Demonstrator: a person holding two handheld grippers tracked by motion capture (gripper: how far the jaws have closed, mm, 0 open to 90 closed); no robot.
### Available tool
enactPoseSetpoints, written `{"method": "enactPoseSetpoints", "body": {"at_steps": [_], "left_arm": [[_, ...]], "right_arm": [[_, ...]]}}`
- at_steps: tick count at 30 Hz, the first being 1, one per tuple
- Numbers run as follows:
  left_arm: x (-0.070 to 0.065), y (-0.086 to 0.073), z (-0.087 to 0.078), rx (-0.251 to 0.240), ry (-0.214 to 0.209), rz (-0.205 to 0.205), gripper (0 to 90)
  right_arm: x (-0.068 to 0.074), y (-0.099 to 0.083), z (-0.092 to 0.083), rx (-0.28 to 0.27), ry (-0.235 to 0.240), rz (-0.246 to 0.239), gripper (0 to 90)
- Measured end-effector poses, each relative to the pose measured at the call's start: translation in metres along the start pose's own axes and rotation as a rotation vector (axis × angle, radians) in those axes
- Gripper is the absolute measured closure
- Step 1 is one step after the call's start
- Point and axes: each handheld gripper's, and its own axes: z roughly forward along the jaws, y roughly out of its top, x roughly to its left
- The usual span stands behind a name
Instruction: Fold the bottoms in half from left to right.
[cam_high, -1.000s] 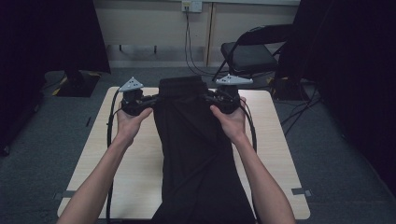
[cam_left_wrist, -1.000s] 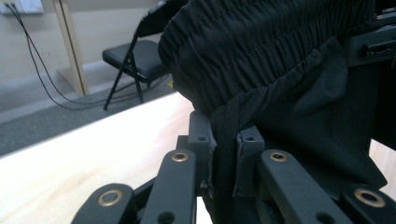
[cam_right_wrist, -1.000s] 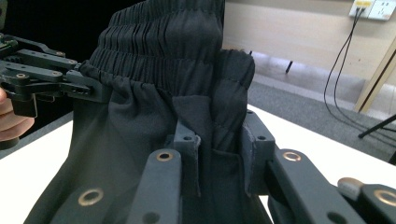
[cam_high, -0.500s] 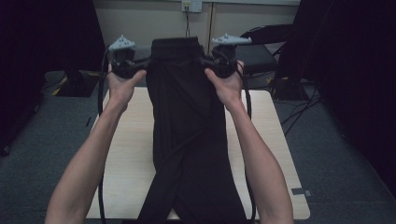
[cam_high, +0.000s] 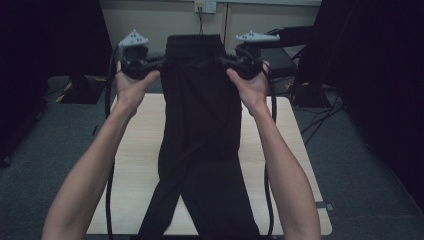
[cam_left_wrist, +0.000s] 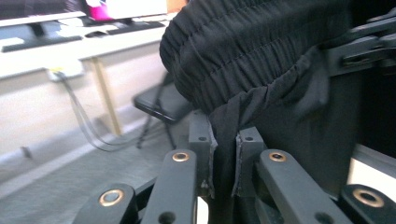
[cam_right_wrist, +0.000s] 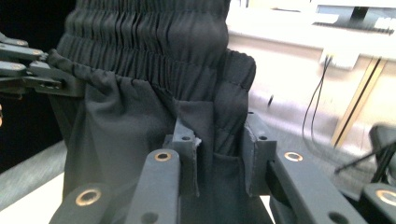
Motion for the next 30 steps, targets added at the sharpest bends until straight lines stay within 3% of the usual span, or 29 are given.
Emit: {"method": "enactPoseSetpoints", "body": {"at_steps": [1,2,5,7,9,11,13,15,17,18,19,20,21,22,24,26,27,28,30], "left_arm": [[-0.008,-0.007,-0.008,-0.021,-0.042,-0.001,81.5],[-0.008,-0.007,-0.008,-0.021,-0.042,-0.001,81.5],[-0.025,-0.013,-0.027,-0.028,-0.09,-0.004,81.3],[-0.037,-0.018,-0.038,-0.023,-0.121,0.001,81.3],[-0.047,-0.024,-0.043,0.009,-0.11,0.047,81.0],[-0.049,-0.035,-0.038,0.052,-0.103,0.038,80.6],[-0.045,-0.049,-0.024,0.086,-0.098,0.001,80.5],[-0.036,-0.072,-0.002,0.173,-0.11,-0.063,80.2],[-0.027,-0.095,0.017,0.224,-0.108,-0.105,80.2],[-0.022,-0.11,0.028,0.258,-0.114,-0.134,80.1],[-0.017,-0.124,0.039,0.3,-0.12,-0.162,80.1],[-0.013,-0.138,0.049,0.336,-0.124,-0.205,80.1],[-0.011,-0.151,0.056,0.362,-0.118,-0.223,79.8],[-0.01,-0.163,0.063,0.383,-0.107,-0.226,79.8],[-0.006,-0.183,0.076,0.44,-0.097,-0.236,78.3],[-0.003,-0.199,0.084,0.452,-0.089,-0.262,77.4],[-0.002,-0.207,0.088,0.464,-0.09,-0.281,72.3],[-0.002,-0.214,0.092,0.48,-0.089,-0.302,72.3],[-0.005,-0.224,0.095,0.521,-0.085,-0.294,61.9]], "right_arm": [[0.005,-0.013,-0.011,0.017,0.014,-0.007,70.3],[0.005,-0.013,-0.011,0.017,0.014,-0.007,70.3],[0.017,-0.025,-0.041,0.015,0.085,0.002,70.0],[0.02,-0.027,-0.047,0.019,0.087,-0.009,69.9],[0.029,-0.034,-0.06,0.035,0.095,-0.02,69.5],[0.031,-0.043,-0.06,0.065,0.078,-0.025,69.0],[0.027,-0.055,-0.048,0.104,0.065,0.0,68.8],[0.02,-0.072,-0.028,0.179,0.039,0.035,68.5],[0.01,-0.095,-0.004,0.252,0.03,0.072,68.1],[0.0,-0.122,0.02,0.319,0.027,0.121,68.2],[-0.005,-0.135,0.031,0.348,0.027,0.136,68.3],[-0.005,-0.135,0.031,0.348,0.027,0.136,68.3],[-0.01,-0.161,0.052,0.41,0.023,0.153,68.1],[-0.01,-0.161,0.052,0.41,0.023,0.153,68.1],[-0.013,-0.192,0.075,0.474,0.013,0.162,66.2],[-0.014,-0.2,0.082,0.495,0.008,0.163,65.0],[-0.014,-0.214,0.092,0.541,-0.015,0.136,60.1],[-0.014,-0.214,0.092,0.541,-0.015,0.136,60.1],[-0.014,-0.226,0.099,0.574,-0.036,0.139,50.3]]}}
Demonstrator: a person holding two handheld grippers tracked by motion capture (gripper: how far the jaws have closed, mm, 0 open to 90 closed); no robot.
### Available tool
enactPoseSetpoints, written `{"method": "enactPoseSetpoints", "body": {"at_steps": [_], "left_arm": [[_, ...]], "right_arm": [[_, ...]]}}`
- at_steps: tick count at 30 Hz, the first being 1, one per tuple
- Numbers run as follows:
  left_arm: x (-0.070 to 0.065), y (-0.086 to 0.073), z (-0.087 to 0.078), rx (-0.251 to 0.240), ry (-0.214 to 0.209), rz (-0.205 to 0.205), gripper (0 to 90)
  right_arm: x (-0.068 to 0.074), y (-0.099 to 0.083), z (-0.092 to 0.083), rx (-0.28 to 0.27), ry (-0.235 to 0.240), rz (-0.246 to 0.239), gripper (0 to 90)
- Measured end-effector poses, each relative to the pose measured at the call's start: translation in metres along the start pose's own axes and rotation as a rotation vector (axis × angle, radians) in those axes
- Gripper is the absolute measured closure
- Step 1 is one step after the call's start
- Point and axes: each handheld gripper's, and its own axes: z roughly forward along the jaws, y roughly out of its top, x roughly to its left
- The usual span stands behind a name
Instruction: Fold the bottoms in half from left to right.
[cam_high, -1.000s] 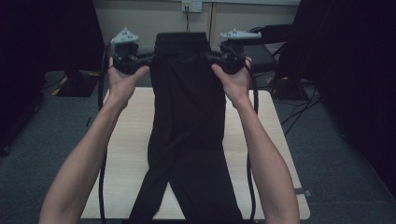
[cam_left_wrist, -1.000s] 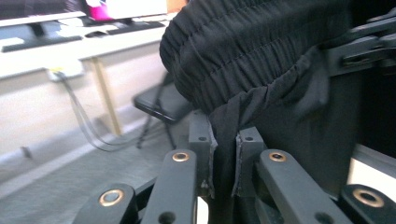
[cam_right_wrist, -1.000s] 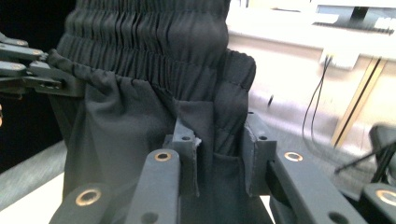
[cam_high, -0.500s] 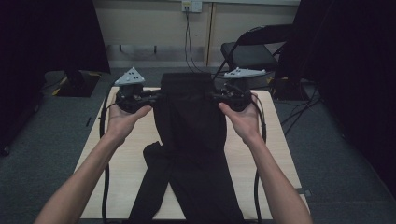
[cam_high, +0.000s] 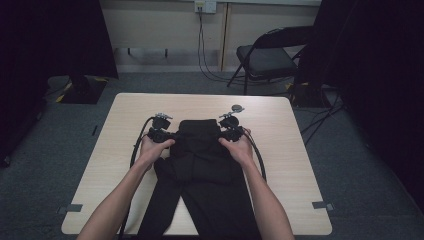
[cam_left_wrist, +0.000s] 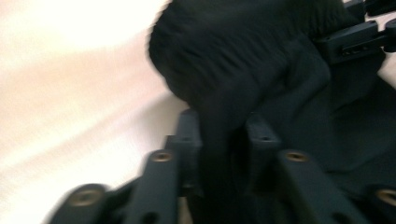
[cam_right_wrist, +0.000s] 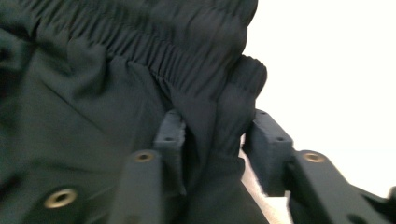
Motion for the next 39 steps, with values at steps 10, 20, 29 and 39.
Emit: {"method": "enactPoseSetpoints", "body": {"at_steps": [10,20,29,39], "left_arm": [[-0.018,-0.012,-0.069,-0.149,0.026,0.078,40.8],[-0.088,-0.072,-0.045,0.035,-0.073,0.251,51.6],[-0.073,-0.061,-0.015,0.031,0.025,0.237,58.3],[-0.017,-0.007,0.019,-0.025,0.146,0.18,59.8]], "right_arm": [[0.013,-0.025,-0.069,-0.15,0.049,-0.087,35.8],[0.071,-0.112,-0.074,-0.022,0.116,-0.254,52.3],[0.066,-0.092,-0.033,0.01,0.041,-0.241,43.9],[0.049,-0.038,0.008,0.006,-0.017,-0.205,39.2]]}}
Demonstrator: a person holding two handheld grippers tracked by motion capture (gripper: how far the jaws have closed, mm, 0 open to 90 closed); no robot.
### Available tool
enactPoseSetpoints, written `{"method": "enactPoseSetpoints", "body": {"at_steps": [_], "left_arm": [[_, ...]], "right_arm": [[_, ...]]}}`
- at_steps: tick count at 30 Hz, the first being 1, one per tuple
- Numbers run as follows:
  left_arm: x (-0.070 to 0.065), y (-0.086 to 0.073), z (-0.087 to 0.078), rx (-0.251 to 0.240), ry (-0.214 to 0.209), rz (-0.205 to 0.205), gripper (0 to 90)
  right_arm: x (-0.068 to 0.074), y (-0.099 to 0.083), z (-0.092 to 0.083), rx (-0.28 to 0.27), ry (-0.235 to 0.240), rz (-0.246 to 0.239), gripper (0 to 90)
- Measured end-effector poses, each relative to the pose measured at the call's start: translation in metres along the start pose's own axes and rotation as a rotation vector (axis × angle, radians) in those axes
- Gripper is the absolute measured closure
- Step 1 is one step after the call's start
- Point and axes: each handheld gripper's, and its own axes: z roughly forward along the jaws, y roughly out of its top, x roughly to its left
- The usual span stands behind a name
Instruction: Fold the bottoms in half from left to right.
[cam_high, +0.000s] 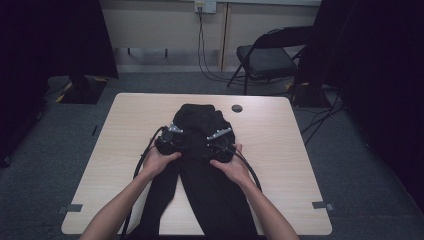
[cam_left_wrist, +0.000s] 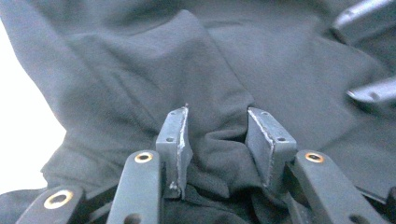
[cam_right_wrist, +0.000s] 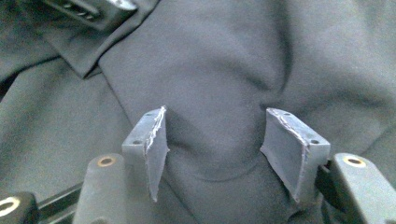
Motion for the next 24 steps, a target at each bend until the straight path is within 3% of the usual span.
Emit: {"method": "enactPoseSetpoints", "body": {"at_steps": [2,3,4,9,11,12,13,14,15,16,17,18,19,20,21,22,23,24], "left_arm": [[0.007,0.008,0.007,0.002,0.039,-0.018,59.7],[0.007,0.012,0.009,0.008,0.057,-0.007,59.8],[0.007,0.015,0.009,0.01,0.075,0.02,59.8],[-0.003,0.013,-0.011,-0.06,-0.058,-0.009,60.0],[-0.009,0.008,-0.022,-0.062,-0.068,0.042,60.0],[-0.012,0.004,-0.024,-0.052,-0.082,0.05,59.9],[-0.016,0.001,-0.027,-0.036,-0.095,0.056,59.9],[-0.019,-0.002,-0.031,-0.03,-0.099,0.072,59.0],[-0.022,-0.005,-0.034,-0.035,-0.116,0.076,59.0],[-0.025,-0.009,-0.037,-0.038,-0.124,0.074,58.3],[-0.027,-0.013,-0.039,-0.036,-0.12,0.085,58.3],[-0.029,-0.016,-0.04,-0.022,-0.115,0.098,57.4],[-0.03,-0.02,-0.039,-0.008,-0.107,0.102,57.4],[-0.031,-0.028,-0.033,0.014,-0.097,0.082,56.6],[-0.031,-0.028,-0.033,0.014,-0.097,0.082,56.6],[-0.031,-0.031,-0.03,0.02,-0.091,0.074,56.6],[-0.029,-0.033,-0.026,0.028,-0.082,0.075,56.6],[-0.027,-0.032,-0.023,0.01,-0.073,0.062,56.5]], "right_arm": [[-0.007,0.011,0.01,-0.012,-0.014,0.018,39.6],[-0.014,0.02,0.018,-0.012,-0.046,0.032,39.3],[-0.014,0.02,0.018,-0.012,-0.046,0.032,39.3],[-0.021,0.026,0.018,0.005,-0.056,0.033,36.3],[-0.019,0.024,0.005,-0.016,-0.043,0.004,38.2],[-0.014,0.02,-0.017,-0.061,-0.013,0.018,39.8],[-0.014,0.02,-0.017,-0.061,-0.013,0.018,39.8],[-0.004,0.011,-0.044,-0.114,0.053,0.011,42.7],[-0.004,0.011,-0.044,-0.114,0.053,0.011,42.7],[0.008,-0.005,-0.069,-0.13,0.092,-0.013,50.2],[0.008,-0.005,-0.069,-0.13,0.092,-0.013,50.2],[0.023,-0.026,-0.088,-0.109,0.145,-0.05,56.1],[0.023,-0.026,-0.088,-0.109,0.145,-0.05,56.1],[0.041,-0.051,-0.102,-0.086,0.195,-0.068,60.0],[0.041,-0.051,-0.102,-0.086,0.195,-0.068,60.0],[0.059,-0.076,-0.112,-0.087,0.22,-0.085,62.8],[0.059,-0.076,-0.112,-0.087,0.22,-0.085,62.8],[0.074,-0.095,-0.121,-0.082,0.241,-0.123,64.6]]}}
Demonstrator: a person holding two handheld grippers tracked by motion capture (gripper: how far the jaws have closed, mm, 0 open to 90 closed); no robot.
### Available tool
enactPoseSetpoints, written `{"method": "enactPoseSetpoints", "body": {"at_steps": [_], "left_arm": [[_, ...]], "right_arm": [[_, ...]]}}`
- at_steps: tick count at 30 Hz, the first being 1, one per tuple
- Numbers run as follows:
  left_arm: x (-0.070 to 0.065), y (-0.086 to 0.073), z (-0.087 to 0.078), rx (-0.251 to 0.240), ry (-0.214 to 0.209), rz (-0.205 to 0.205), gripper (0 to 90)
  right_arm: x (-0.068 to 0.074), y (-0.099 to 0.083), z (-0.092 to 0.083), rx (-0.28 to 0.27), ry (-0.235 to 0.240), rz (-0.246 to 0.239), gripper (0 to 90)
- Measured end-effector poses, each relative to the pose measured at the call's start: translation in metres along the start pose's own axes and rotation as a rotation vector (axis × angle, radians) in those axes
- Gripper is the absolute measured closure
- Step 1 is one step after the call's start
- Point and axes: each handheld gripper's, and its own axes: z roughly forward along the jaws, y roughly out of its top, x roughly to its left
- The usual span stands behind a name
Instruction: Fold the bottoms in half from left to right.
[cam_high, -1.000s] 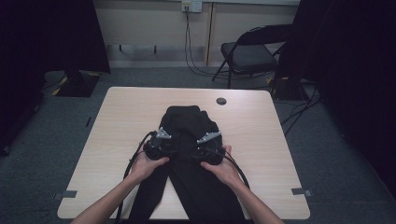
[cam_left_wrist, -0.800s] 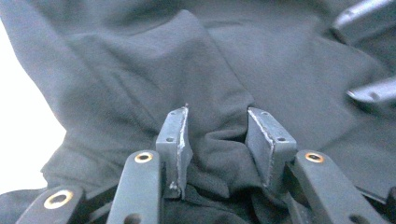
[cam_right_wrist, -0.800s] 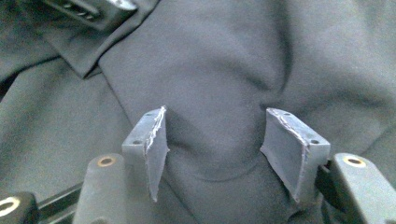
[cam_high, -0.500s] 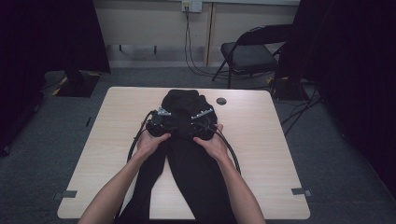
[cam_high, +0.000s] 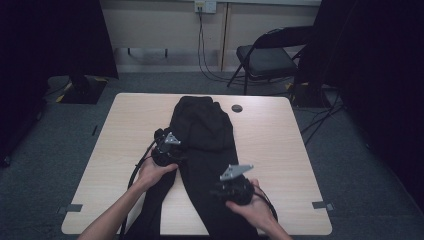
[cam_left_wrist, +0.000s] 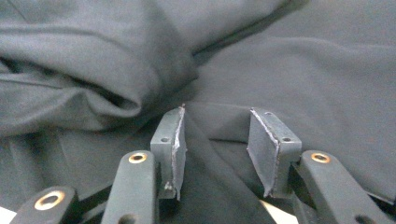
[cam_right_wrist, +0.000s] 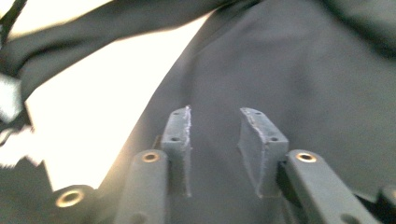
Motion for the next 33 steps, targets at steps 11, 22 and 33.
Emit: {"method": "enactPoseSetpoints", "body": {"at_steps": [11,22,33], "left_arm": [[-0.001,0.001,0.001,0.003,0.026,0.01,56.4],[-0.001,-0.002,-0.003,-0.032,0.078,-0.041,54.4],[0.009,-0.006,-0.005,-0.016,0.057,-0.06,54.5]], "right_arm": [[0.013,-0.043,0.005,0.108,0.049,0.021,60.4],[0.028,-0.048,0.002,0.115,0.073,0.005,89.0],[0.057,-0.013,-0.001,0.006,0.222,-0.004,89.3]]}}
